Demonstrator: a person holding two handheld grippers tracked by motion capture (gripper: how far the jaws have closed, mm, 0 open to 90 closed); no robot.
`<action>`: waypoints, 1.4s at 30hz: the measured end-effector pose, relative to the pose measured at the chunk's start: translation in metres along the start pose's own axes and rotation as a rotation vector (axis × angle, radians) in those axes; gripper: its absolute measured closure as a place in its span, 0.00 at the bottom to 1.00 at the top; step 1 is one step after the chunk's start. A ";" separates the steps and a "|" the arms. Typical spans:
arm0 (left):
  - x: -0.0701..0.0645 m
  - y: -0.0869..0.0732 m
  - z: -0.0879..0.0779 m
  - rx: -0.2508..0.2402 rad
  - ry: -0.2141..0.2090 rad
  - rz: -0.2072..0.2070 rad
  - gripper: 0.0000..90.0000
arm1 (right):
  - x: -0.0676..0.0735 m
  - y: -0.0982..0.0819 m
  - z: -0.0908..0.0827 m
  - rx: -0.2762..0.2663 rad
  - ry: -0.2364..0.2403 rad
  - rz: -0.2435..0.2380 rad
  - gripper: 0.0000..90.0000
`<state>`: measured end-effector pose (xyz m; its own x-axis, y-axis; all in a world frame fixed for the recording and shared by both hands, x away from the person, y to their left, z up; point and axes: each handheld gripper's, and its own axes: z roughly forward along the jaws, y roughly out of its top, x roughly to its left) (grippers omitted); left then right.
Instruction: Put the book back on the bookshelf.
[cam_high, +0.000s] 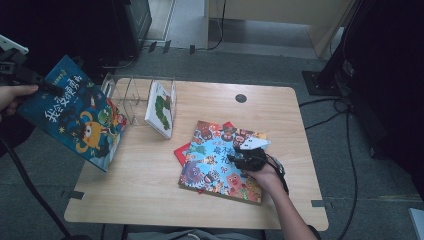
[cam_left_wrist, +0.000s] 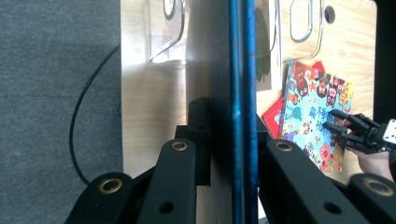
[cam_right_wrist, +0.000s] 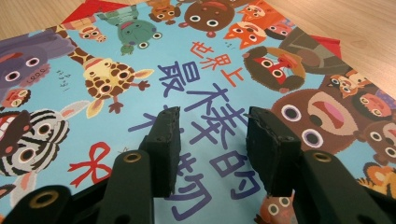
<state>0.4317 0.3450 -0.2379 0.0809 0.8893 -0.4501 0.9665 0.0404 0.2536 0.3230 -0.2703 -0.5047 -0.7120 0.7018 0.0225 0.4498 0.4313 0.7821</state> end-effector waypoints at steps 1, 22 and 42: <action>0.002 0.005 0.004 -0.013 -0.001 0.004 0.90 | -0.001 0.000 0.000 0.000 0.003 0.000 0.62; 0.018 0.055 0.029 -0.065 -0.036 -0.035 0.90 | 0.003 0.000 -0.001 0.007 -0.012 -0.001 0.58; 0.020 0.074 0.047 -0.068 -0.044 -0.047 0.86 | 0.003 -0.007 -0.004 -0.023 -0.021 0.017 0.57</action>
<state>0.5158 0.3443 -0.2683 0.0482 0.8650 -0.4995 0.9508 0.1135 0.2883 0.3156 -0.2733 -0.5074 -0.6927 0.7209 0.0234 0.4495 0.4061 0.7956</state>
